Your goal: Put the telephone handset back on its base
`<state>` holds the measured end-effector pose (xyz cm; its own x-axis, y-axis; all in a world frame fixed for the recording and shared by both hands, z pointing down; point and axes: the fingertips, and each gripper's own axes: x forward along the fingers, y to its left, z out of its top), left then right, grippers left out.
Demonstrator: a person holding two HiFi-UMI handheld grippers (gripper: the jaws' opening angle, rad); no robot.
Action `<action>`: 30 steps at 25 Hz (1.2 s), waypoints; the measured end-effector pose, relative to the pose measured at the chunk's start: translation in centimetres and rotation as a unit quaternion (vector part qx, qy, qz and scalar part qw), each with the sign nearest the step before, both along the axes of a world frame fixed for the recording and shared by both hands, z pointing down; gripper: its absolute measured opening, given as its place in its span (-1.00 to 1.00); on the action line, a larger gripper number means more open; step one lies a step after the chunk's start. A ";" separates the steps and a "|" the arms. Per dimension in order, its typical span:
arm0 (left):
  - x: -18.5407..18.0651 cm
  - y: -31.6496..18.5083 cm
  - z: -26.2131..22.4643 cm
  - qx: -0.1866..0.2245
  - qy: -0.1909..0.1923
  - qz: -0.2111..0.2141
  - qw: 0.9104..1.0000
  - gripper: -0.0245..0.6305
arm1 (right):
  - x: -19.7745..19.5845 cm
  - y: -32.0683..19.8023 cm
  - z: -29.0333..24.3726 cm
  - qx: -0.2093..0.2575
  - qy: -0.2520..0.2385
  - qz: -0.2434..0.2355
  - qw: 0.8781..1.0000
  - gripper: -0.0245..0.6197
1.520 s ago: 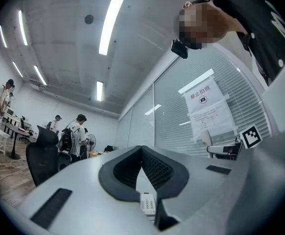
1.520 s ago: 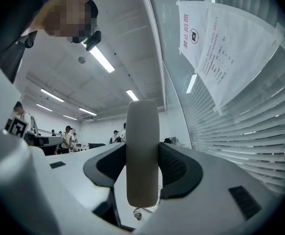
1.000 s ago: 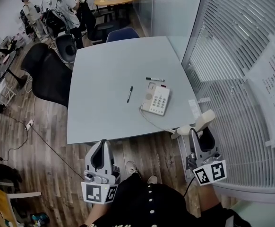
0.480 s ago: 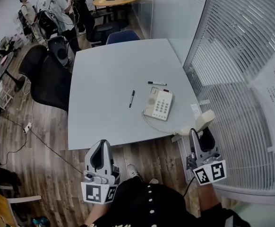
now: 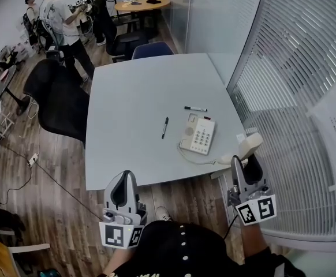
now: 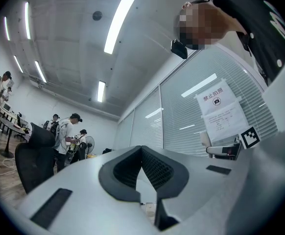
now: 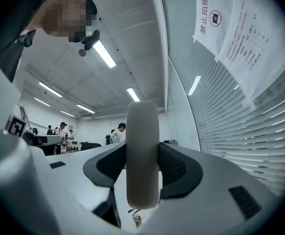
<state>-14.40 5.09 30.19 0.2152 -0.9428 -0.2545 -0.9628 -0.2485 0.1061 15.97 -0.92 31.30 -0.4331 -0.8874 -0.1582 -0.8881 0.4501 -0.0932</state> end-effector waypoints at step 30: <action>-2.1 -5.1 1.4 -0.011 -0.008 0.030 0.999 -0.88 | -2.3 -3.9 1.9 -0.011 -0.005 0.021 1.000 -0.24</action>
<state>-16.53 -0.04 31.55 0.2748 -0.9338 -0.2291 -0.9482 -0.3027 0.0963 13.67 -4.81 33.18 -0.3940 -0.9081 -0.1416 -0.9053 0.4100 -0.1110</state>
